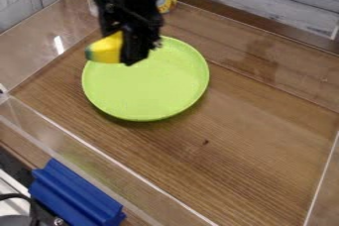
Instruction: Put the banana in the green plate
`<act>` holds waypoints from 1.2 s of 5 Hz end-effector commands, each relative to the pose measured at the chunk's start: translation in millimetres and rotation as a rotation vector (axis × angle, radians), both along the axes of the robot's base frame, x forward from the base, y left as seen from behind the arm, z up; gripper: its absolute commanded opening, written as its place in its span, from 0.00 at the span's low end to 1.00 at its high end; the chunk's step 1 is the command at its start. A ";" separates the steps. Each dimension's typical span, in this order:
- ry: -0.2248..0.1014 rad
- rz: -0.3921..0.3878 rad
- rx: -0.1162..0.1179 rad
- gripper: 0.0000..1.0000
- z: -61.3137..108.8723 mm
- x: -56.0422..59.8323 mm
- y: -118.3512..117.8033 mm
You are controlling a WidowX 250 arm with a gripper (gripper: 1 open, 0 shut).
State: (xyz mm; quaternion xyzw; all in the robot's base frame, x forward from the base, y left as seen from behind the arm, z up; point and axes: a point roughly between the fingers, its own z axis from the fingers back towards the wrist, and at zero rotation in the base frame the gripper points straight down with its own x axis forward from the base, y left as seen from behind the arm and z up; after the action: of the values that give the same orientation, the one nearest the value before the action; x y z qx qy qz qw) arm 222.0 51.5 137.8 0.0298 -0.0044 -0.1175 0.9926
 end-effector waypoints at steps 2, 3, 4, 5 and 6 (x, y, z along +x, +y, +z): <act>-0.075 -0.007 0.024 0.00 1.3 27.1 22.7; -0.087 -0.016 0.036 0.00 -9.8 33.7 25.3; -0.097 -0.024 0.047 0.00 -22.2 39.6 28.7; -0.105 -0.036 0.058 0.00 -34.4 43.0 32.6; -0.110 -0.055 0.072 0.00 -40.2 47.3 37.6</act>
State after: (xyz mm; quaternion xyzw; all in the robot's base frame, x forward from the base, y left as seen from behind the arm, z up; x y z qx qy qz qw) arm 265.2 83.9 87.5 0.0608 -0.0390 -0.1476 0.9864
